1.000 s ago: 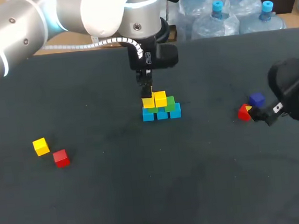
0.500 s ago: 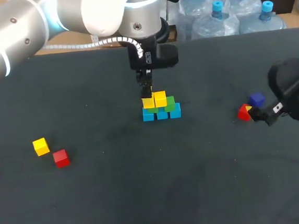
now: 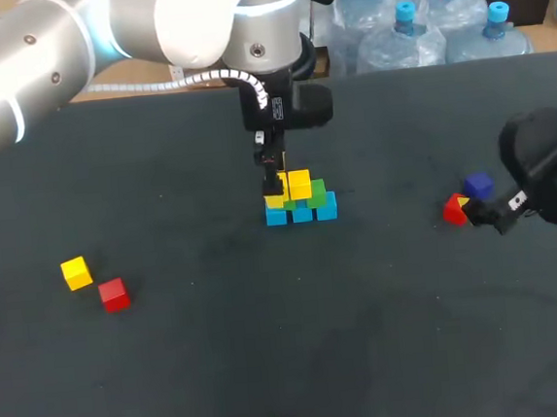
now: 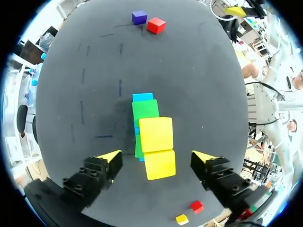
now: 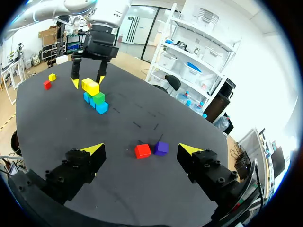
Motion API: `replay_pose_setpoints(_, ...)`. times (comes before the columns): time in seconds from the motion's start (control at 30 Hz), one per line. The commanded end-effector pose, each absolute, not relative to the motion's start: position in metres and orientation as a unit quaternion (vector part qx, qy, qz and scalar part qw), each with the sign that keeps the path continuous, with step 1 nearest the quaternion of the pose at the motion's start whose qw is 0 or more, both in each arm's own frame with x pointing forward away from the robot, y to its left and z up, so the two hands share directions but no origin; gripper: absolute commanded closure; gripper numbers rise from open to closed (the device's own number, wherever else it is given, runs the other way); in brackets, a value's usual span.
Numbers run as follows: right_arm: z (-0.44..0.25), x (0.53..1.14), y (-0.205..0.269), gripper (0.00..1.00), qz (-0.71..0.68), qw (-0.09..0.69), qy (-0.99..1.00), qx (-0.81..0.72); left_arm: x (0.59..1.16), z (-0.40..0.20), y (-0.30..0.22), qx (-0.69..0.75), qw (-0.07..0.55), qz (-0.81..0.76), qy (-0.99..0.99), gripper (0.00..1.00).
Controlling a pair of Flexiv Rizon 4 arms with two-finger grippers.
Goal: Place the blue cubes, place green cubes on the blue cubes, place the yellow cubes on the green cubes, then place the red cubes on the yellow cubes, and place purple cube on the red cubes.
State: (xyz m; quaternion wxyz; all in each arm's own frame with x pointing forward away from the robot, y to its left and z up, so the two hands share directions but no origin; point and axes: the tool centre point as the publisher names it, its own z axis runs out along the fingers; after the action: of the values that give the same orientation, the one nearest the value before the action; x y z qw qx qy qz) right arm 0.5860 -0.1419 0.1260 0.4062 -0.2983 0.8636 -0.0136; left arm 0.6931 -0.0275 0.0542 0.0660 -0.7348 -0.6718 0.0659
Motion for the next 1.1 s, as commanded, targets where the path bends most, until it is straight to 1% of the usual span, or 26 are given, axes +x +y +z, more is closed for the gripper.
replay_pose_setpoints(0.03,0.124,0.586,-0.143,0.0,-0.012,0.411,0.862,-0.298,0.696,0.055,-0.028,-0.735,0.07,0.066,-0.671,0.0)
replay_pose_setpoints(0.37,0.124,0.586,-0.143,0.0,-0.012,0.411,0.862,-0.298,0.696,0.056,-0.027,-0.736,0.069,0.066,-0.67,0.0)
replay_pose_setpoints(0.77,0.124,0.586,-0.143,0.0,-0.012,0.411,0.862,-0.298,0.693,0.071,-0.023,-0.744,0.043,0.065,-0.664,0.0)
replay_pose_setpoints(0.93,0.124,0.586,-0.143,0.0,-0.012,0.411,0.862,-0.298,0.696,0.097,-0.005,-0.736,0.02,0.05,-0.675,0.0)
replay_pose_setpoints(1.1,0.124,0.586,-0.143,0.0,-0.012,0.411,0.862,-0.298,0.7,0.119,0.032,-0.71,0.01,0.026,-0.703,0.0)
